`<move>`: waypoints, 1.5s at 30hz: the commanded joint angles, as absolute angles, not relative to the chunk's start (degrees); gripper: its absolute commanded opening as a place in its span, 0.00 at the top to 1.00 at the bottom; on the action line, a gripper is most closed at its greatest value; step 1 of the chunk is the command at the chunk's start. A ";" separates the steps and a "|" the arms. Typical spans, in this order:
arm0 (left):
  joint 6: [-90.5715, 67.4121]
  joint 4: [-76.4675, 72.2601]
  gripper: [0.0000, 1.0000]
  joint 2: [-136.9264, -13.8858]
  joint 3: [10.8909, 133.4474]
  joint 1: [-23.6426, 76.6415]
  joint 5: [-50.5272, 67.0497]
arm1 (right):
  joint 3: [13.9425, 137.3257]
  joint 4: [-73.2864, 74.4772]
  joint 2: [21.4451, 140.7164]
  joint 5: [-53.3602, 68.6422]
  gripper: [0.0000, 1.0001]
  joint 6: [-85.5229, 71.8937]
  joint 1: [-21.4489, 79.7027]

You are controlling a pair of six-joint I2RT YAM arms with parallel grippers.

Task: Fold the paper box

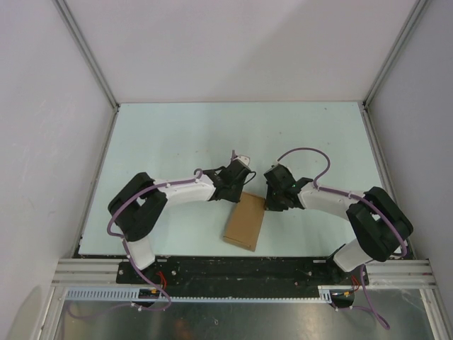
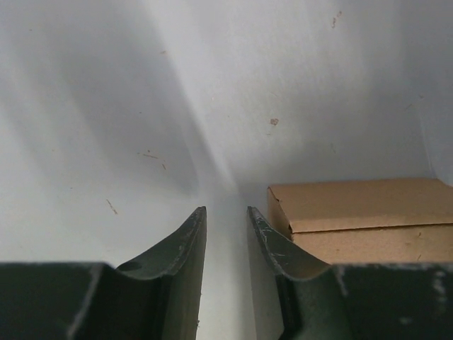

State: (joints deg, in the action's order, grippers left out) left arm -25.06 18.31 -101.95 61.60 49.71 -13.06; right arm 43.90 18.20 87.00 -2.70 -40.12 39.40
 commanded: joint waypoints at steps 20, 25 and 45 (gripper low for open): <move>-27.86 14.15 0.63 -98.36 58.19 50.37 -14.41 | 46.14 17.99 86.31 -4.29 0.92 -42.81 39.99; -31.28 16.61 0.60 -89.68 52.92 46.67 -16.51 | 46.05 24.95 81.48 -9.83 0.91 -41.57 41.12; -47.72 17.14 0.63 -74.53 36.83 59.41 -14.32 | 34.10 29.53 66.70 -10.37 0.92 -57.83 60.20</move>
State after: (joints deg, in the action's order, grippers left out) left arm -42.63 17.58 -76.99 37.45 56.82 -14.28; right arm 34.79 30.41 67.53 -9.45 -51.79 57.43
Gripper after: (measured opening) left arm 0.374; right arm 0.087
